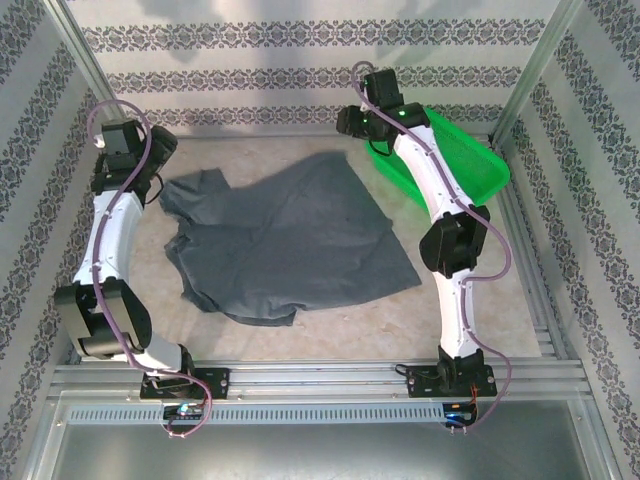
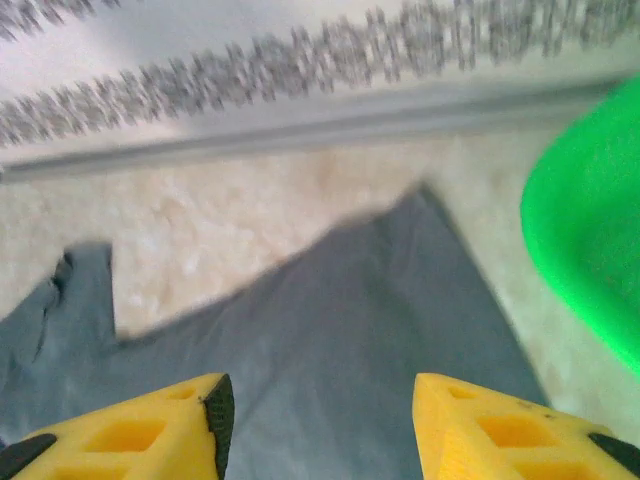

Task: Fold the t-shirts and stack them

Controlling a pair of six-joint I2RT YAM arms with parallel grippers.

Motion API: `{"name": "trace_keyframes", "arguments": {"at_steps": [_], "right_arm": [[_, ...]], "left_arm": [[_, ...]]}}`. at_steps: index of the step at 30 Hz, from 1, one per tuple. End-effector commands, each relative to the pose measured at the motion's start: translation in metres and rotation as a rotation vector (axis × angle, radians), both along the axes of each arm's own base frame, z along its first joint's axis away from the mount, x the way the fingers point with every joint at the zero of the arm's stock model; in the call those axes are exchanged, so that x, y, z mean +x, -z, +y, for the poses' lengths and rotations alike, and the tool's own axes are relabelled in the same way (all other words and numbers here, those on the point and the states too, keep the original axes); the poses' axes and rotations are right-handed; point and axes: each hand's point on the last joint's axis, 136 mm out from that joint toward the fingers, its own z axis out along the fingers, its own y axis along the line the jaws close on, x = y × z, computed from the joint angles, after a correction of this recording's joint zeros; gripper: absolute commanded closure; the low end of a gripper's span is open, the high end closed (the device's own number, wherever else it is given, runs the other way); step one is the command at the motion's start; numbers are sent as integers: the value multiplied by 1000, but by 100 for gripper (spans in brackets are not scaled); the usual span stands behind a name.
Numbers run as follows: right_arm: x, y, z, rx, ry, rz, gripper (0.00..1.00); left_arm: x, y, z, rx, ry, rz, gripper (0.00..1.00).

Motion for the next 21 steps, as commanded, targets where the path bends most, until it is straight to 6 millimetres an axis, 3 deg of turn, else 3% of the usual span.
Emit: {"name": "trace_keyframes", "arguments": {"at_steps": [1, 4, 8, 12, 17, 19, 21], "right_arm": [[-23, 30, -4, 55, 26, 108, 53], [-22, 72, -12, 62, 72, 194, 61], [-2, 106, -30, 86, 147, 245, 66], [21, 121, -66, 67, 263, 256, 68], [39, 133, -118, 101, 395, 268, 70], [45, 129, -119, 130, 365, 261, 70], [48, 120, -105, 158, 294, 249, 70]], "left_arm": [[-34, 14, -24, -62, 38, 23, 27], [-66, 53, -52, -141, 81, 88, 34], [-120, 103, -68, -225, 64, 214, 46], [-175, 143, -73, -258, 23, 389, 55], [-233, 196, -79, -291, -7, 663, 53], [-246, 206, -80, -298, -25, 701, 53], [-254, 214, -80, -306, -44, 716, 54]]}}
